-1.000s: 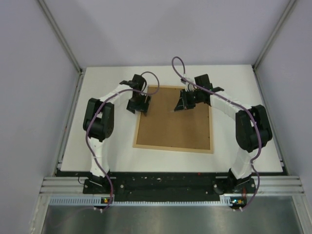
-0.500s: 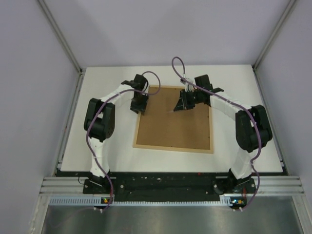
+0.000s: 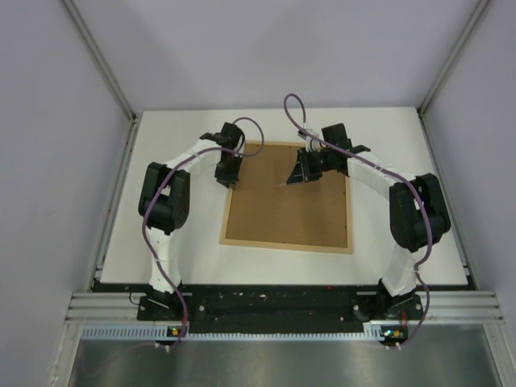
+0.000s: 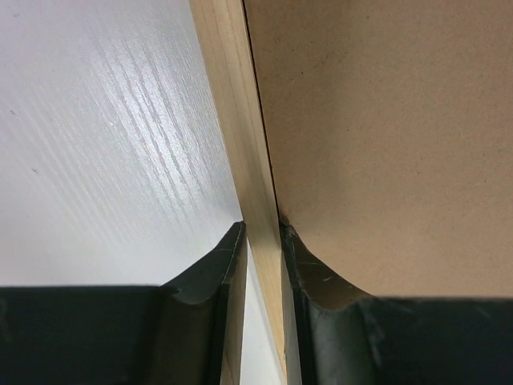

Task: Take the photo out of the frame
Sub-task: Adjust the photo frame item on the photo frame.

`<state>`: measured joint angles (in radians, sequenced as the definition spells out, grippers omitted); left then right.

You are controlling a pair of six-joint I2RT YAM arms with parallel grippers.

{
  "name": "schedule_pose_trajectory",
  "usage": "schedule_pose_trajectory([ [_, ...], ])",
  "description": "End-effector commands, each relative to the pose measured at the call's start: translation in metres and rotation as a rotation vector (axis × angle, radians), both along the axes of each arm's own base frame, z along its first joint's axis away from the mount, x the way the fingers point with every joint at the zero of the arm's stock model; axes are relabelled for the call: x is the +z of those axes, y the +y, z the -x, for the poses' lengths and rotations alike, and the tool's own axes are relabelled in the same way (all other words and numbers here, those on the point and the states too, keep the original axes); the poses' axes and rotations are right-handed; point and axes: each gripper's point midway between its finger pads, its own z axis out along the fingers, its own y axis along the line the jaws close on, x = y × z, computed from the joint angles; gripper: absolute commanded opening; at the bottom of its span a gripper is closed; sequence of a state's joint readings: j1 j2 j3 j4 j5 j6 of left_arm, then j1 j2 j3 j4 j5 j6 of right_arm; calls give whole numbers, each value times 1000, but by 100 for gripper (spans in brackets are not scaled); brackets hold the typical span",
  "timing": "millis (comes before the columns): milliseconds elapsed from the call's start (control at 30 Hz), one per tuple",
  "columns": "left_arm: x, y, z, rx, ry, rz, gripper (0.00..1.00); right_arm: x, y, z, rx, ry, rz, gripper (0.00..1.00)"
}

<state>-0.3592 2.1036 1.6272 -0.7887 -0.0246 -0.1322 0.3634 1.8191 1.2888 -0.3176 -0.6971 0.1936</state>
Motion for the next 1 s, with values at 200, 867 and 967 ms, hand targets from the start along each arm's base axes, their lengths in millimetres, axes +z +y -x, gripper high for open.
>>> schedule_pose_trajectory([
  [200,10,-1,-5,21,-62,49,0,-3,1,-6,5,-14,-16,0],
  [867,46,-4,4,130,0,660,0,-48,-1,-7,-23,86,31,0],
  [967,51,-5,3,124,-1,694,0,-48,-1,-7,-24,86,30,0],
])
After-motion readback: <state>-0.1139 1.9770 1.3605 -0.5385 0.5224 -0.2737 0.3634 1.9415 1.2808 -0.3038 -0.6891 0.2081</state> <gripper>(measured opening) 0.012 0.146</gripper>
